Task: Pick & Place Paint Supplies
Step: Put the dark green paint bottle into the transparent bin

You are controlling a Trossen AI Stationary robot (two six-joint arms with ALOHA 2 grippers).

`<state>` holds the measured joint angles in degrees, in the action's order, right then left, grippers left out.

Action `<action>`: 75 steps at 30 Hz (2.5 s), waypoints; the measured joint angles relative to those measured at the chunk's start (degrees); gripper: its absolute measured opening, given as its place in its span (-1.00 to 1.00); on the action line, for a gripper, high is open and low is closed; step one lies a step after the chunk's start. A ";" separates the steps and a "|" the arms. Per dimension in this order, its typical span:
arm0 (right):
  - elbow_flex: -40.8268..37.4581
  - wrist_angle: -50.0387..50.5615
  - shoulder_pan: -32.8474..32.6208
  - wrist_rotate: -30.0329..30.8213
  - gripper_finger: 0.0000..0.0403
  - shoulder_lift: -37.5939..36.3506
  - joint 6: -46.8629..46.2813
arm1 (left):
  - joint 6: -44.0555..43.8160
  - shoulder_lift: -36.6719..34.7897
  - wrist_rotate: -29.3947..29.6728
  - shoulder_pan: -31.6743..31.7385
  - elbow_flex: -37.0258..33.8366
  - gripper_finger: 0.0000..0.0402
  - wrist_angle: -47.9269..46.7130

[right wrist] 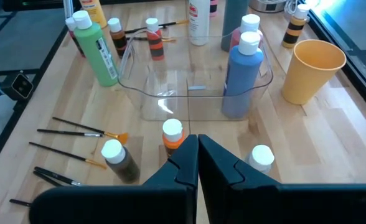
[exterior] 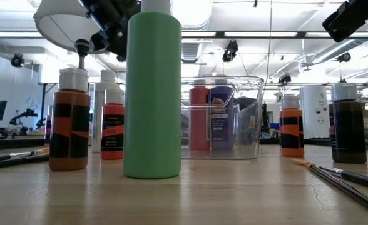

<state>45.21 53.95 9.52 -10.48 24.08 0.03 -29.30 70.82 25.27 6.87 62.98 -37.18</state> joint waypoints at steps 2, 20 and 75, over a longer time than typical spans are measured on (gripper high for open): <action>0.00 0.00 0.00 -0.02 -0.96 0.02 0.00 | -0.77 0.87 -0.86 0.67 -0.02 -0.20 -0.57; 0.00 0.00 0.00 0.00 -0.96 0.02 0.00 | -3.83 3.70 -2.29 3.29 0.55 -0.20 -6.26; 0.00 0.00 0.00 0.00 -0.96 0.02 0.02 | 0.90 9.45 -8.51 4.51 3.19 0.22 -3.49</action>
<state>45.21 53.95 9.52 -10.48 24.10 0.05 -28.40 80.28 16.76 11.38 66.17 -40.66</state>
